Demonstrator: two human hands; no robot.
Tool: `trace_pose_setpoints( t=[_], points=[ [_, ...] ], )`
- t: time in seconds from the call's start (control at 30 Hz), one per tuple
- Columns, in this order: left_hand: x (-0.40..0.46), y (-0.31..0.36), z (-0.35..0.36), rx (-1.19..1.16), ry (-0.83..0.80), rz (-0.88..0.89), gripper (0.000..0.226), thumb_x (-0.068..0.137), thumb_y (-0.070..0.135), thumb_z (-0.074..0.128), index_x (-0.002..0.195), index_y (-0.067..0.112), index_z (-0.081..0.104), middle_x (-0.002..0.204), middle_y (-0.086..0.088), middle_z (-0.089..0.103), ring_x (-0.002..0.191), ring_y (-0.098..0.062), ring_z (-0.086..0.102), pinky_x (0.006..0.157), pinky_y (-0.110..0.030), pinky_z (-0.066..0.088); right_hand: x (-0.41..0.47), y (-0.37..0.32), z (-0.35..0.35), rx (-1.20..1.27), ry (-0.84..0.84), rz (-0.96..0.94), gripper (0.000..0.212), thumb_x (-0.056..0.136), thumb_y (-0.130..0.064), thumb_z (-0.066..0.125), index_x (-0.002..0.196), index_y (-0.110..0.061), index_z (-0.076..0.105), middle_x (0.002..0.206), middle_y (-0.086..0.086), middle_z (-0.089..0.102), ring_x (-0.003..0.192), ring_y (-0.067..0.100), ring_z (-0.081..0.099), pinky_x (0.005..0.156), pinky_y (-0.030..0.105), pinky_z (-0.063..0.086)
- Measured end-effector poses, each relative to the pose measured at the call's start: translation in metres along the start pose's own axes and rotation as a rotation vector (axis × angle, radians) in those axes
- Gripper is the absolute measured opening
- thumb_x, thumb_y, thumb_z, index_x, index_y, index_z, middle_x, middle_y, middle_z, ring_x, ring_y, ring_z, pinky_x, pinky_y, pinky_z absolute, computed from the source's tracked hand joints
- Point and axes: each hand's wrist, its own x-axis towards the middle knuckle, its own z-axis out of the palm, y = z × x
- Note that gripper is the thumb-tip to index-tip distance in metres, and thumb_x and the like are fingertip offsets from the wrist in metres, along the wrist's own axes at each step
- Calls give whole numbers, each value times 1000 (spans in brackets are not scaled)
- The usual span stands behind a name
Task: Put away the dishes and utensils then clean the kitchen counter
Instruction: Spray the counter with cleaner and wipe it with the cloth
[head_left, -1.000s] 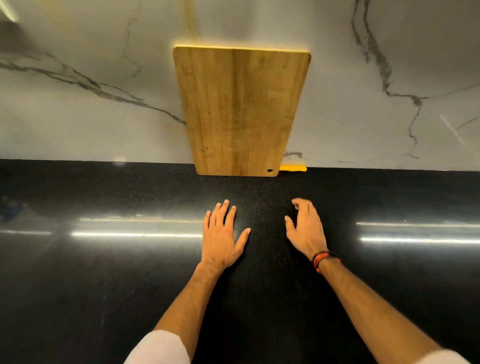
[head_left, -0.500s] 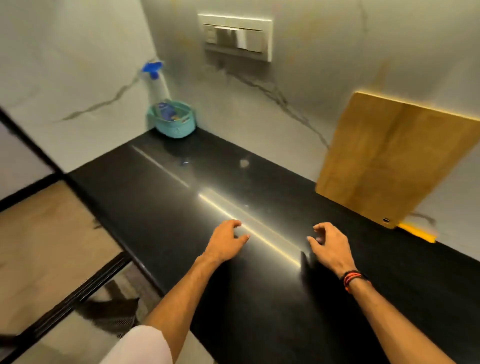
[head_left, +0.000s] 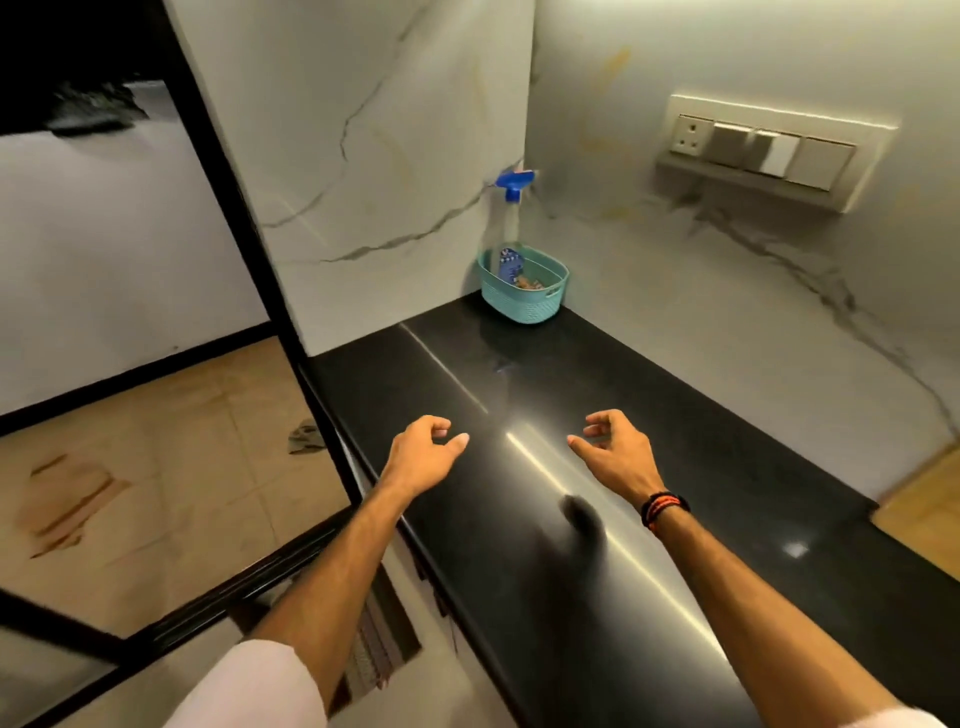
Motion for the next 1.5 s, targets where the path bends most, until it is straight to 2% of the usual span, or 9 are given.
trace_pose_setpoints(
  t=[0.23,0.5,0.57,0.77,0.97,1.1,1.27,1.37,1.5],
  points=[
    [107,5,-53,51,-100,71,47,90,39,67,130,16,58,128,0,63,120,-15,57,97,-23,40,79,-65,51,3,59,50,43,89,-31,73,123,-13,54,110,0,59,97,15,59,82,25,48],
    [236,32,-63,81,-179,105,49,92,35,65,135,14,53,130,-2,59,117,-13,54,89,-19,37,192,-86,82,-27,163,84,45,87,-34,73,123,-12,55,117,5,63,94,15,61,86,30,52],
    [264,37,-60,105,-202,105,51,92,36,66,135,14,52,132,-3,59,119,-16,55,90,-20,37,218,-87,87,-44,178,99,49,86,-36,74,124,-13,54,122,7,62,94,16,62,86,31,53],
    [333,60,-42,132,-256,133,60,90,36,68,141,14,45,138,-5,56,124,-20,54,102,-30,41,272,-91,93,-122,210,153,64,82,-39,75,134,-15,48,132,14,54,112,27,60,96,44,52],
    [404,86,-20,180,-328,256,75,86,33,72,148,20,32,149,-10,41,126,-26,53,106,-43,46,313,-96,106,-175,256,184,70,83,-36,75,142,-19,42,139,15,47,125,28,50,102,34,42],
    [443,95,-2,222,-355,357,75,84,26,75,147,21,35,147,-10,38,132,-26,44,108,-38,39,338,-99,113,-186,304,245,69,82,-34,75,141,-20,44,141,13,47,128,28,47,107,33,39],
    [481,96,13,300,-427,456,73,81,27,78,143,20,41,144,-10,42,131,-24,44,104,-30,37,356,-102,122,-225,330,323,61,81,-36,77,133,-17,51,136,12,48,124,26,49,105,33,41],
    [493,95,17,303,-442,504,59,80,28,79,132,20,51,133,-7,50,121,-23,51,93,-25,39,360,-102,126,-248,373,352,47,77,-39,81,113,-17,60,127,8,53,116,24,53,99,35,46],
    [500,91,22,315,-441,542,41,84,29,75,117,21,53,122,-5,52,113,-21,54,89,-28,45,360,-99,131,-257,418,336,40,73,-41,83,93,-20,56,114,4,57,104,20,56,91,37,52]
  ],
)
